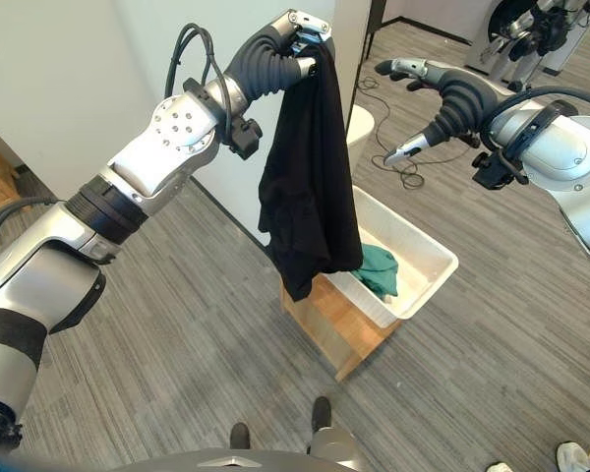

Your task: Pick up bed clothes into laundry basket.

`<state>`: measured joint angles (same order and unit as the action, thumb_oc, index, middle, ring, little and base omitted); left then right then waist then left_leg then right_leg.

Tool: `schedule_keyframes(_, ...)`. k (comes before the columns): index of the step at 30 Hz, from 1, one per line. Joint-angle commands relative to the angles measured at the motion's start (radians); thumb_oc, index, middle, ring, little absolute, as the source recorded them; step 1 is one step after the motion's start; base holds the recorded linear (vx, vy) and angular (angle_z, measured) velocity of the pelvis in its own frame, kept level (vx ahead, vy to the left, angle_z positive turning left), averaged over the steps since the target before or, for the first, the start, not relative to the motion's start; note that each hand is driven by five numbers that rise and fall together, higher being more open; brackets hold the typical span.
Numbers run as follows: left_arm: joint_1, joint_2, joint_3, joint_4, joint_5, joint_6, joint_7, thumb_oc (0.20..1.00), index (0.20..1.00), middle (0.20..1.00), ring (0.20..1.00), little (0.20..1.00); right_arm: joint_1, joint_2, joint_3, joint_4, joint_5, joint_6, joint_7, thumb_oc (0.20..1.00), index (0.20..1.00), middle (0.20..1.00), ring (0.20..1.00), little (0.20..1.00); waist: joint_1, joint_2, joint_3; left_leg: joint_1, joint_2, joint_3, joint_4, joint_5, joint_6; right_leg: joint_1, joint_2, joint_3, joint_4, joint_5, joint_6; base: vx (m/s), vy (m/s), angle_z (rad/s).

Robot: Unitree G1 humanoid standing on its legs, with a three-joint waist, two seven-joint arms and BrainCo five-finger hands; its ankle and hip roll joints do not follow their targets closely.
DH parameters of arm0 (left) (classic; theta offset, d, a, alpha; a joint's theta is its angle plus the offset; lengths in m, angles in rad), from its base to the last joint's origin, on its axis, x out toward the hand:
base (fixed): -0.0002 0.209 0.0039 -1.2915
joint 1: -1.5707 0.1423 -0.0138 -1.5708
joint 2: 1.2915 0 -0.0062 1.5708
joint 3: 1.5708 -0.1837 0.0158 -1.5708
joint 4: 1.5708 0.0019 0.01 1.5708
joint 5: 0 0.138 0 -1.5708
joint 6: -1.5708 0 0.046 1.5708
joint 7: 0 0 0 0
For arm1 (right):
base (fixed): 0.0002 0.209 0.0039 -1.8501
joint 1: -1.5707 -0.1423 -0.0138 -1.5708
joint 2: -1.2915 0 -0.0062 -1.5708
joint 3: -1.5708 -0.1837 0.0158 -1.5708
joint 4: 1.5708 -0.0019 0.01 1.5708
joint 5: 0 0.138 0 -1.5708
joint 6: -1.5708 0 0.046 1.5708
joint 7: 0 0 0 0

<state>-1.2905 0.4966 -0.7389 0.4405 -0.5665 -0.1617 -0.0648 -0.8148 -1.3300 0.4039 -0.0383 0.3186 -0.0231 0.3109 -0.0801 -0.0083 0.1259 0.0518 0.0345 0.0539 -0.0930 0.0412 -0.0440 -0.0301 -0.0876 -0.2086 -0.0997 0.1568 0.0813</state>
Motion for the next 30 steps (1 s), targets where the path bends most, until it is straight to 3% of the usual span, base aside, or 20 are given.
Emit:
schedule_keyframes(1,-0.068,0.026,0.061,0.002,0.0,-0.04,-0.002,0.2,0.2,0.2,0.2,0.2,-0.046,0.034,-0.022,-0.003,0.06,-0.014,0.002,1.0,1.0,1.0,1.0,1.0,0.019,-0.042,0.01,0.019,0.004,0.055,0.006,-0.032,-0.022,0.094,-0.023,-0.003,0.012,-0.103,0.097,0.0,0.0,0.0)
schedule_keyframes(13,-0.088,0.018,0.046,0.06,0.013,-0.057,0.048,0.2,0.2,0.2,0.2,0.2,-0.072,0.16,-0.046,-0.019,0.125,-0.041,-0.084,1.0,1.0,1.0,1.0,1.0,0.022,-0.036,0.006,0.023,0.006,0.059,0.006,-0.031,-0.022,0.098,-0.021,0.001,0.012,-0.102,0.094,0.0,0.0,0.0)
schedule_keyframes(17,-0.086,-0.002,0.068,0.073,-0.025,-0.063,0.066,0.2,0.2,0.2,0.2,0.2,0.039,0.263,-0.112,-0.039,0.154,-0.049,-0.109,1.0,1.0,1.0,1.0,1.0,0.013,-0.036,0.005,0.023,0.007,0.062,0.006,-0.033,-0.019,0.095,-0.02,0.006,0.012,-0.101,0.092,0.0,0.002,-0.03)
schedule_keyframes(24,-0.116,-0.019,0.065,0.018,-0.026,-0.07,0.07,0.2,0.2,0.2,0.2,0.2,0.118,0.359,-0.125,-0.046,0.116,-0.031,-0.102,1.0,1.0,1.0,1.0,1.0,0.024,-0.033,0.003,0.022,0.005,0.057,0.006,-0.033,-0.016,0.093,-0.021,0.003,0.012,-0.103,0.092,0.0,0.003,-0.02)
schedule_keyframes(30,-0.147,-0.041,0.058,0.006,-0.009,-0.079,0.091,0.2,0.2,0.2,0.2,0.2,0.153,0.423,-0.143,0.028,0.046,-0.028,-0.158,1.0,1.0,1.0,1.0,1.0,0.031,-0.024,-0.001,0.019,0.003,0.047,0.006,-0.033,-0.013,0.096,-0.024,-0.002,0.012,-0.104,0.093,0.0,0.0,0.0)
